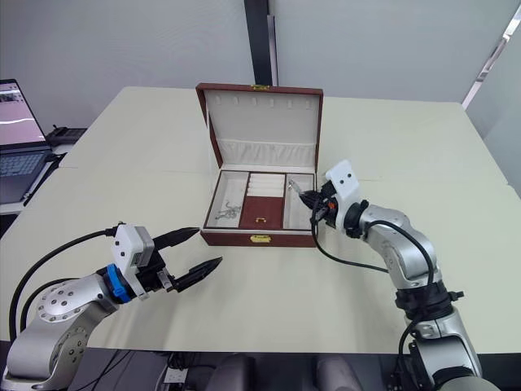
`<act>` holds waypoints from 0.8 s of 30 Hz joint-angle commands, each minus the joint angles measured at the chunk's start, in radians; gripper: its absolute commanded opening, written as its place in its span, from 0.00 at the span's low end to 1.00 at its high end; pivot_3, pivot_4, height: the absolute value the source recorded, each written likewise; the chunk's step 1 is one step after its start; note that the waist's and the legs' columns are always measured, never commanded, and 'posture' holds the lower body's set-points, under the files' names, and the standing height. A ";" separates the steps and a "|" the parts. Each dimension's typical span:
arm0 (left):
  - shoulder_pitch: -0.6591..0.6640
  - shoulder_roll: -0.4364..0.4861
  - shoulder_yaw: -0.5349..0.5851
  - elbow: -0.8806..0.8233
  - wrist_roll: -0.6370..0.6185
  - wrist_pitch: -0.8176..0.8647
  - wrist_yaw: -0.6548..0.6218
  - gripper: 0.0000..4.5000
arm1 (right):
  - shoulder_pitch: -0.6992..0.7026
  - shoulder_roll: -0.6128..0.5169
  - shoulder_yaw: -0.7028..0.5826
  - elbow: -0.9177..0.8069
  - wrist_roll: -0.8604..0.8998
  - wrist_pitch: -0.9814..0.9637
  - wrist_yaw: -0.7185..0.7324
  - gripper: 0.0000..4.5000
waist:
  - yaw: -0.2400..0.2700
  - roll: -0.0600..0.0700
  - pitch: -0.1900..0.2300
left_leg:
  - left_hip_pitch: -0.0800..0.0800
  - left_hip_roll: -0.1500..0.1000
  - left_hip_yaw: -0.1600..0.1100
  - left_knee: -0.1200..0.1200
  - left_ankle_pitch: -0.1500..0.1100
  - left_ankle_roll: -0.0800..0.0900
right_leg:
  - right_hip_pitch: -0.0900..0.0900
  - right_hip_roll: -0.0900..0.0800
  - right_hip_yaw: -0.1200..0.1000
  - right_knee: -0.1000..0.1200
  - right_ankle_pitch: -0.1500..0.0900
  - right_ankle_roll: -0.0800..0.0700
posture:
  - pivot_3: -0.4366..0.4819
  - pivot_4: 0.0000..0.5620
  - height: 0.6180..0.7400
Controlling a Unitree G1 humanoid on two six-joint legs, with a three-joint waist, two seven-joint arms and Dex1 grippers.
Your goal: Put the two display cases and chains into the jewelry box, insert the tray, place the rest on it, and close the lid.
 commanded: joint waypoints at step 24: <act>-0.018 0.022 0.031 -0.033 -0.033 0.048 0.021 1.00 | -0.003 -0.031 -0.064 -0.035 0.008 -0.037 0.079 0.99 | -0.001 0.000 0.000 | 0.000 0.000 0.000 0.000 0.000 0.000 | 0.000 0.000 0.000 0.000 0.000 0.000 | 0.48 0.27 1.00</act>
